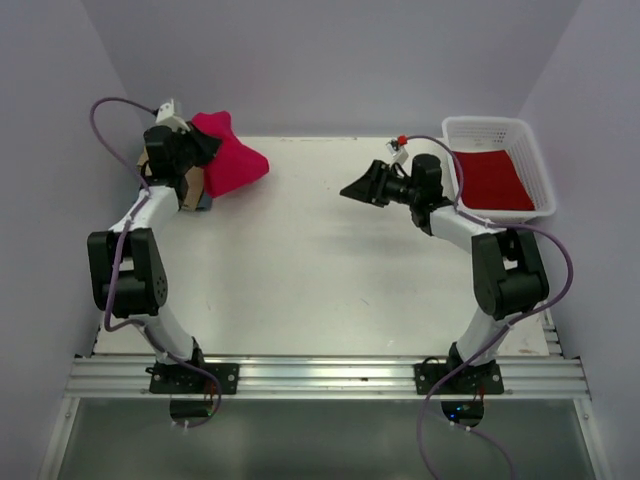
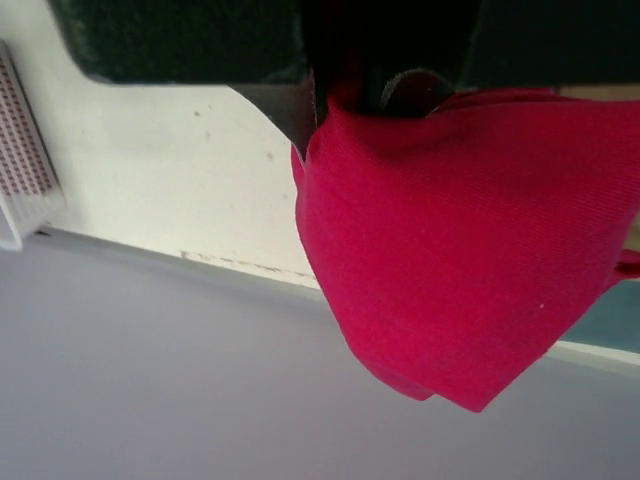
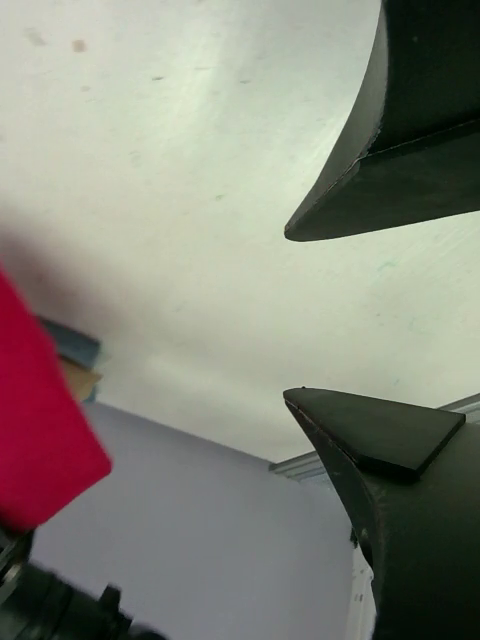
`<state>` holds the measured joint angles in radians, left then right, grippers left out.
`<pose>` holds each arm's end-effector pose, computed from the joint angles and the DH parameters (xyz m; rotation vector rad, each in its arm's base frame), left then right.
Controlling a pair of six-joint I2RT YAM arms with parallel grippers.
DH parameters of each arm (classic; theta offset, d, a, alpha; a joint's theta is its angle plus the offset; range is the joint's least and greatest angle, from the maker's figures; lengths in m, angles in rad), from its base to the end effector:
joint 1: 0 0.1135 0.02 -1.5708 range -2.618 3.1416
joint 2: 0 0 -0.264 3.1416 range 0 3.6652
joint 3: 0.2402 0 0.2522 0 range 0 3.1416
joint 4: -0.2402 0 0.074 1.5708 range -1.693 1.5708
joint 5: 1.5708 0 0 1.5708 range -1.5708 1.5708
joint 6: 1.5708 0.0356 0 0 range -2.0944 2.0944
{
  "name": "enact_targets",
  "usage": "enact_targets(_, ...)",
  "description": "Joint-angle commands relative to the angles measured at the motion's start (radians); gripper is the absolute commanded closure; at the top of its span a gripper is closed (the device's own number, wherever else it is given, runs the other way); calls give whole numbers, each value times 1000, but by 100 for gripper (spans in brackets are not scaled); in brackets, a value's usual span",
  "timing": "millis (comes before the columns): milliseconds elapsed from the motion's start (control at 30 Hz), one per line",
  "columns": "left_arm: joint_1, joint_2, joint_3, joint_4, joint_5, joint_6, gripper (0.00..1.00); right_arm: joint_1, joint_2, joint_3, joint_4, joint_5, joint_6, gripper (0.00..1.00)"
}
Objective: Fold and stack the t-shirts
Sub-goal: Neatly place the folded tshirt to the corner
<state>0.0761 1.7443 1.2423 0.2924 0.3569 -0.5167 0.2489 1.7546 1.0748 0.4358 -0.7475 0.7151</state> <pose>0.4139 0.0191 0.2859 -0.2731 1.7905 -0.6325 0.3755 0.1204 0.2415 -0.1262 1.9600 1.3329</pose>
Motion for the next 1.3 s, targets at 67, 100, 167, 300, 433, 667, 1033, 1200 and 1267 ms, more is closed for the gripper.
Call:
enact_targets(67, 102, -8, 89, 92, -113, -45, 100, 12, 6, -101, -37, 7, -54, 36)
enact_targets(100, 125, -2, 91, 121, -93, -86, 100, 18, 3, -124, -31, 5, -55, 36)
enact_targets(167, 189, 21, 91, 198, -81, -112, 100, 27, -6, -141, -35, 2, -62, 36)
enact_targets(300, 266, 95, 189, 278, -12, -190, 100, 70, -14, -150, -121, 25, -130, 37)
enact_targets(433, 320, 172, 282, 320, 11, -236, 100, 90, 3, -144, -175, 43, -163, 37)
enact_targets(667, 346, 247, 237, 407, 54, -342, 100, 108, 14, -104, -242, 63, -194, 37)
enact_targets(1033, 315, 192, -274, 625, -97, -506, 100, 155, 46, -67, -269, 66, -207, 37)
enact_targets(1200, 294, 85, -385, 582, -168, -504, 14, 156, 20, -87, -258, 74, -213, 34)
enact_targets(1267, 278, 34, -379, 503, -209, -464, 0, 158, 16, -84, -262, 71, -213, 33)
